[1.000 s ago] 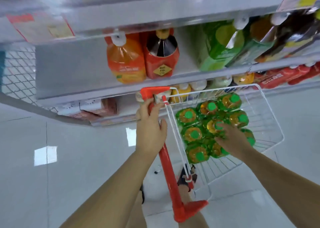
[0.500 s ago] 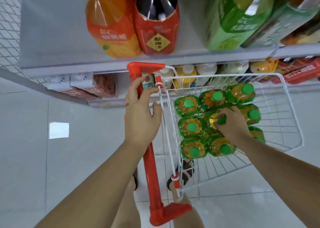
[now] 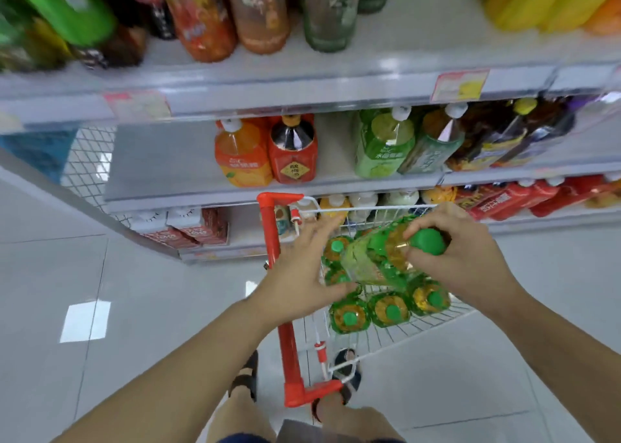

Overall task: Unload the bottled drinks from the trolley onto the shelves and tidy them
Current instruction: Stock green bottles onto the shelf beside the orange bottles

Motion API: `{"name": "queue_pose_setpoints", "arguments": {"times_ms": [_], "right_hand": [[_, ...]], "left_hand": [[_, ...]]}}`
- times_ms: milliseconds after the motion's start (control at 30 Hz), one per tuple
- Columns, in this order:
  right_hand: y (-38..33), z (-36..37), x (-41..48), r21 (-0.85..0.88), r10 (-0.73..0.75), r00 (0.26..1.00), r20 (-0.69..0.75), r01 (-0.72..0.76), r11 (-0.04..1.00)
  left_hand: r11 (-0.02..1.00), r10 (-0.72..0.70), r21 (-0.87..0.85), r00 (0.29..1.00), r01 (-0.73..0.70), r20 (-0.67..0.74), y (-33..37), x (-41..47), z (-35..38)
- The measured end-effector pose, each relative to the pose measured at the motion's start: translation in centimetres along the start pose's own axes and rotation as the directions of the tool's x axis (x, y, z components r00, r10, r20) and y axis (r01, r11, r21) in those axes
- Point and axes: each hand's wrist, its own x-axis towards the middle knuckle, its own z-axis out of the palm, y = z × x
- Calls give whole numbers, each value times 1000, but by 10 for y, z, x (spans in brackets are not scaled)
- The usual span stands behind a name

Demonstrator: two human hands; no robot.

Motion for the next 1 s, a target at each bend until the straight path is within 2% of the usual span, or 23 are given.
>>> {"name": "queue_pose_setpoints", "arguments": {"times_ms": [67, 167, 333, 400, 600, 700, 800, 867, 933, 1000], "right_hand": [[-32, -5, -7, 51, -31, 998, -47, 34, 998], [-75, -2, -12, 115, -73, 993, -92, 83, 990], [-140, 27, -16, 222, -108, 992, -72, 121, 967], [-163, 44, -13, 241, -117, 991, -62, 129, 962], [-221, 129, 5, 280, -91, 995, -42, 99, 955], [-239, 178, 18, 434, -92, 996, 21, 74, 898], [-238, 207, 38, 549, 21, 1000, 18, -27, 835], [-223, 221, 58, 478, 94, 994, -63, -53, 877], [-200, 236, 81, 236, 98, 986, -133, -64, 970], [-176, 251, 107, -33, 58, 986, -155, -63, 997]], "left_hand": [[993, 76, 94, 997, -74, -12, 14, -18, -5], [978, 172, 145, 976, -153, -131, 18, -37, -18], [981, 191, 54, 869, -187, -456, 9, -61, -51], [981, 172, 19, 831, -191, -529, -2, -72, -69], [976, 183, 0, 821, -217, -541, -75, -104, -145], [979, 182, 21, 831, -201, -525, -119, -117, -181], [988, 136, 11, 854, -151, -502, -157, -125, -207], [990, 119, -6, 856, -141, -503, -176, -125, -217], [989, 110, -31, 866, -143, -488, -191, -117, -222], [986, 123, -39, 869, -161, -480, -204, -103, -223]]}}
